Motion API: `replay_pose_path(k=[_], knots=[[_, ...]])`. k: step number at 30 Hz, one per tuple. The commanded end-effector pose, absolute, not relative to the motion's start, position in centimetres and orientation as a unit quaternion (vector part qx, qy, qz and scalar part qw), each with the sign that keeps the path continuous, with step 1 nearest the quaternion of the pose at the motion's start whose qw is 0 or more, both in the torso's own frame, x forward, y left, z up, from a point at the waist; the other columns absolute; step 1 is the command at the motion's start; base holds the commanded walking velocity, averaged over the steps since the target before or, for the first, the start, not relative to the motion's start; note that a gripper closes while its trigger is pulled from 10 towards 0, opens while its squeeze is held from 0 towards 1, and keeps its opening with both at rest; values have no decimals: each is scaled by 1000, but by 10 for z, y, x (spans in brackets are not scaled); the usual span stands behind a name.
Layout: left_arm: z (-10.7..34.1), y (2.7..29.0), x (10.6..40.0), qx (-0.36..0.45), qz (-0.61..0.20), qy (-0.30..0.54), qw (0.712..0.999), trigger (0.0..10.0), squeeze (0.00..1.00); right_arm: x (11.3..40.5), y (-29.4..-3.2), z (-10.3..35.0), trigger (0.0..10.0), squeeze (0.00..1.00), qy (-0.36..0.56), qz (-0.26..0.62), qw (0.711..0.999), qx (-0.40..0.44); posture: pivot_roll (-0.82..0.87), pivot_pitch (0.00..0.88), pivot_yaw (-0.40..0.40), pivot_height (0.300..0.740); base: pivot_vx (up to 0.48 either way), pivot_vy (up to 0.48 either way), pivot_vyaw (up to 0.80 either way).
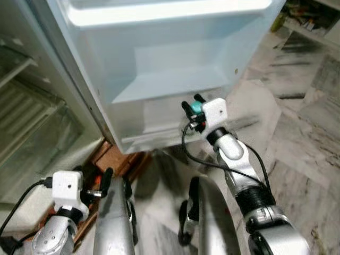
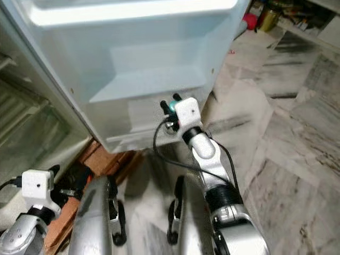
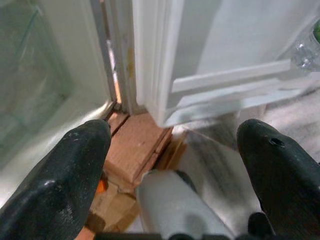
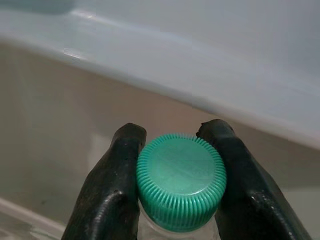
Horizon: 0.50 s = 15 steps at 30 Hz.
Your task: Restocking fridge
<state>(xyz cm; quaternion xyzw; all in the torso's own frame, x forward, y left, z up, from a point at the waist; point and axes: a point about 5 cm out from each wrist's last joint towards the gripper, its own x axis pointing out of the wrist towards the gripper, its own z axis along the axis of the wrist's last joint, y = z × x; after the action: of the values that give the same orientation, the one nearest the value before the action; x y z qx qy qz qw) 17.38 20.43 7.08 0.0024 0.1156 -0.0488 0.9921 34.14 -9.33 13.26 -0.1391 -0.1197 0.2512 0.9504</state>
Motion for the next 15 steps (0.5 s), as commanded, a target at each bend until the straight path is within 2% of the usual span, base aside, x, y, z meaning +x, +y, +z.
replay_pose_path(k=[1, 10, 15], knots=[[78, 205, 172, 13, -42, 108, 993, 10000, 0, 340, -85, 133, 10000, 0, -139, 277, 934, -176, 218, 333, -72, 586, 0, 0, 0], [96, 211, 162, 29, -25, 100, 994, 10000, 0, 353, -71, 148, 10000, 0, -200, 270, 897, -287, 279, 383, -73, 586, 0, 0, 0], [103, 210, 156, 31, -22, 104, 994, 10000, 0, 360, -74, 150, 10000, 0, -200, 247, 899, -302, 304, 404, -64, 586, 0, 0, 0]])
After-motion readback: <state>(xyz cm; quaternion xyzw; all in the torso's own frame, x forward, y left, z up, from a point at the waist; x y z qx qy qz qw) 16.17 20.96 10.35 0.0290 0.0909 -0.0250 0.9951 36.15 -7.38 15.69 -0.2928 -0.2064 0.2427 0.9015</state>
